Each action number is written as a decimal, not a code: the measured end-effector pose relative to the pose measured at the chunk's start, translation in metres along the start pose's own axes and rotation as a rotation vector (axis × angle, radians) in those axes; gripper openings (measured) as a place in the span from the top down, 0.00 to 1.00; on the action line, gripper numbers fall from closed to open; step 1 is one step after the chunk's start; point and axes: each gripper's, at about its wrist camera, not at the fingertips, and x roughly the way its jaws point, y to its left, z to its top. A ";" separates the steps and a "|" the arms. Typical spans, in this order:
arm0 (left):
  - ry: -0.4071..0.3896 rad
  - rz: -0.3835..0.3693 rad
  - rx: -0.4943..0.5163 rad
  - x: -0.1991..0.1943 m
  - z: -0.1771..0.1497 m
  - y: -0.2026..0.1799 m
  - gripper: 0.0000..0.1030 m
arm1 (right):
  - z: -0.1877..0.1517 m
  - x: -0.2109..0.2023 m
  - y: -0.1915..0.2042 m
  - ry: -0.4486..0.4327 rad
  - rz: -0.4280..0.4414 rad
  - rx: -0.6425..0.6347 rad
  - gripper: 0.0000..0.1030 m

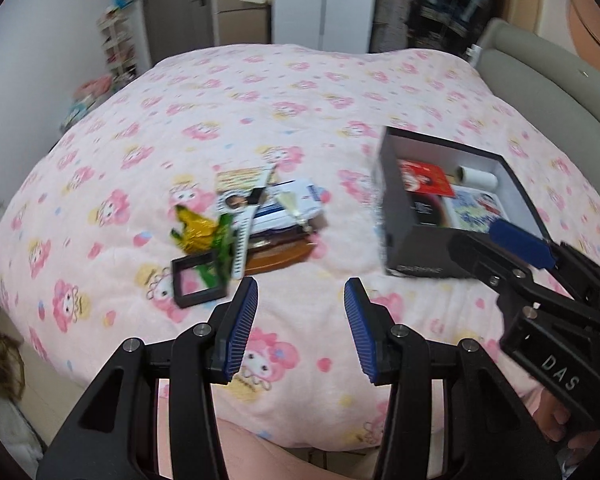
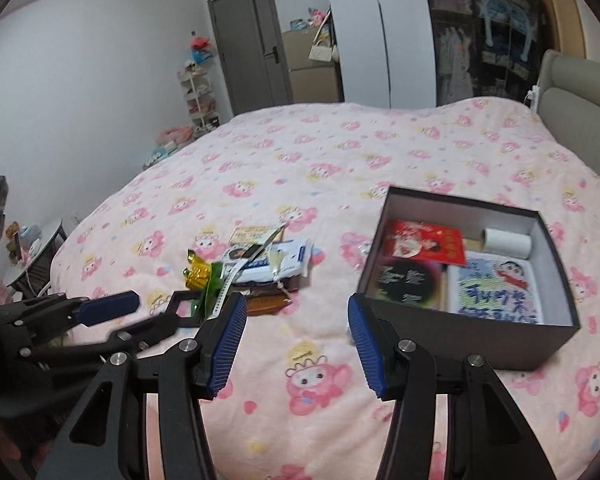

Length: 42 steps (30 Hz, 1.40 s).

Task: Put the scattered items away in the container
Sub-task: 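Move the left tool to the white alcohol wipes pack on the pile, then grasp the white wipes pack with the left tool and lift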

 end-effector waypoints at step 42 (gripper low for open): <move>0.092 -0.107 -0.317 0.225 0.051 0.083 0.67 | 0.043 0.289 -0.002 0.338 -0.031 0.106 0.52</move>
